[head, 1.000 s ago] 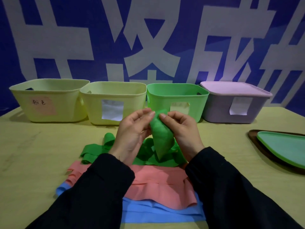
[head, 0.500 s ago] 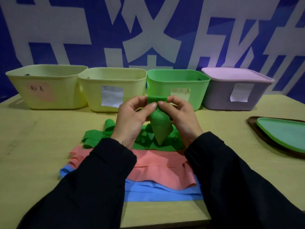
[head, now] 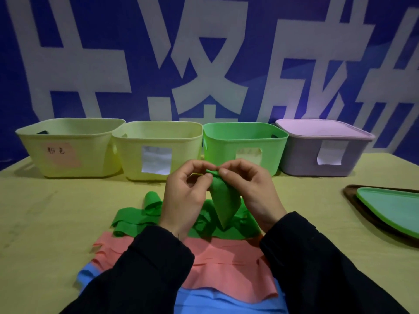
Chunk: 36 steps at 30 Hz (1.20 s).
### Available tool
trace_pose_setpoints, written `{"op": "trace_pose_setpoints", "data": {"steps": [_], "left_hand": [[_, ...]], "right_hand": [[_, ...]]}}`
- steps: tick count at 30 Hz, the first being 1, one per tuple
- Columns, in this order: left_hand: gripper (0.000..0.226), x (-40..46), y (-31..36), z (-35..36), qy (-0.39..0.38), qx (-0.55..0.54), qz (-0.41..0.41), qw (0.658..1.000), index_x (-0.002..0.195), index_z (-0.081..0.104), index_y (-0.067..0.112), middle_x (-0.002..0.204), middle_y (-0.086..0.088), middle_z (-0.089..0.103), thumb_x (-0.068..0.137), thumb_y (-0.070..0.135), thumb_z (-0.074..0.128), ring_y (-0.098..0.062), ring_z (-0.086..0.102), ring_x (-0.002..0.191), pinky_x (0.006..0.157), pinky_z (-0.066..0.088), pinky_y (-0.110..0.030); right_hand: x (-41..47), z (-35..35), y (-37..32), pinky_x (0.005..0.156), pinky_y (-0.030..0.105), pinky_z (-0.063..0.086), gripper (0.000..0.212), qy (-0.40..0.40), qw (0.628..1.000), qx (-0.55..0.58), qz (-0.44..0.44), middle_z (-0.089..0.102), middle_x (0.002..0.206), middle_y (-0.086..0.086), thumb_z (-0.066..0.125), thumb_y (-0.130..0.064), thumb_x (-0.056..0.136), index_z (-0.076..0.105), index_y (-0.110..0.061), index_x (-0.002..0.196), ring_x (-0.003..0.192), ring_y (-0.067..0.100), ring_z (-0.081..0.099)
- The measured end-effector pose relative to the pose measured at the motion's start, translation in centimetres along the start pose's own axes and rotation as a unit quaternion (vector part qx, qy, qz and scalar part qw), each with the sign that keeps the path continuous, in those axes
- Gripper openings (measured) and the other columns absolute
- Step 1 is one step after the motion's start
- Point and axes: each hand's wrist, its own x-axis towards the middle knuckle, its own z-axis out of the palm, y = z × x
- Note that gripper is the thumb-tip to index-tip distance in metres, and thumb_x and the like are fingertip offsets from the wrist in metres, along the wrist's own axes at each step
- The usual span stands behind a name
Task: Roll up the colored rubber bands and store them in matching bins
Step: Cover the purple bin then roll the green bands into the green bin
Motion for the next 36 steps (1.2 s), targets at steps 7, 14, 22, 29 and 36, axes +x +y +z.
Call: {"op": "trace_pose_setpoints", "data": {"steps": [7,14,22,29,36], "left_hand": [[0.017,-0.1,0.2,0.2,0.001,0.032,0.013,0.999,0.097,0.075,0.023,0.092,-0.005,0.073,0.093,0.007,0.069,-0.029,0.067,0.086,0.08,0.057,-0.042],[0.013,-0.2,0.5,0.0,0.01,0.008,0.012,1.0,0.094,0.075,0.016,0.087,-0.006,0.074,0.086,0.016,0.065,-0.023,0.068,0.083,0.078,0.057,-0.038],[0.012,-0.3,0.6,0.1,0.003,0.02,0.015,1.0,0.099,0.074,0.019,0.09,-0.003,0.074,0.091,0.01,0.073,-0.018,0.071,0.086,0.081,0.06,-0.035],[0.017,0.0,0.5,0.0,0.01,0.04,0.012,0.999,0.094,0.069,0.02,0.089,-0.003,0.07,0.092,0.003,0.069,-0.012,0.064,0.079,0.073,0.055,-0.028],[0.024,0.0,0.2,0.1,0.015,0.063,0.022,0.998,0.088,0.075,0.021,0.1,-0.009,0.072,0.092,0.0,0.066,-0.013,0.069,0.088,0.079,0.055,-0.022]], "right_hand": [[0.1,-0.1,0.0,0.059,0.022,0.051,0.015,0.004,0.999,0.035,0.011,0.07,0.071,0.002,0.06,-0.008,0.097,0.065,-0.003,0.111,0.065,0.012,0.064],[0.0,0.1,-0.1,0.064,0.022,0.053,0.015,0.007,1.0,0.021,0.011,0.072,0.081,0.009,0.067,-0.018,0.091,0.071,-0.006,0.101,0.074,0.013,0.067],[0.3,-0.2,0.5,0.069,0.025,0.054,0.009,-0.004,1.0,0.01,-0.02,0.07,0.079,0.012,0.066,-0.003,0.092,0.07,-0.007,0.099,0.075,0.016,0.064],[0.2,0.0,0.9,0.068,0.041,0.044,0.009,-0.029,0.994,-0.064,-0.082,0.063,0.085,0.026,0.061,-0.013,0.097,0.065,-0.021,0.097,0.075,0.024,0.054],[0.2,-0.4,0.6,0.067,0.028,0.045,0.018,-0.03,0.993,-0.09,-0.068,0.066,0.078,0.004,0.059,-0.007,0.092,0.068,-0.023,0.09,0.075,0.012,0.057]]}}
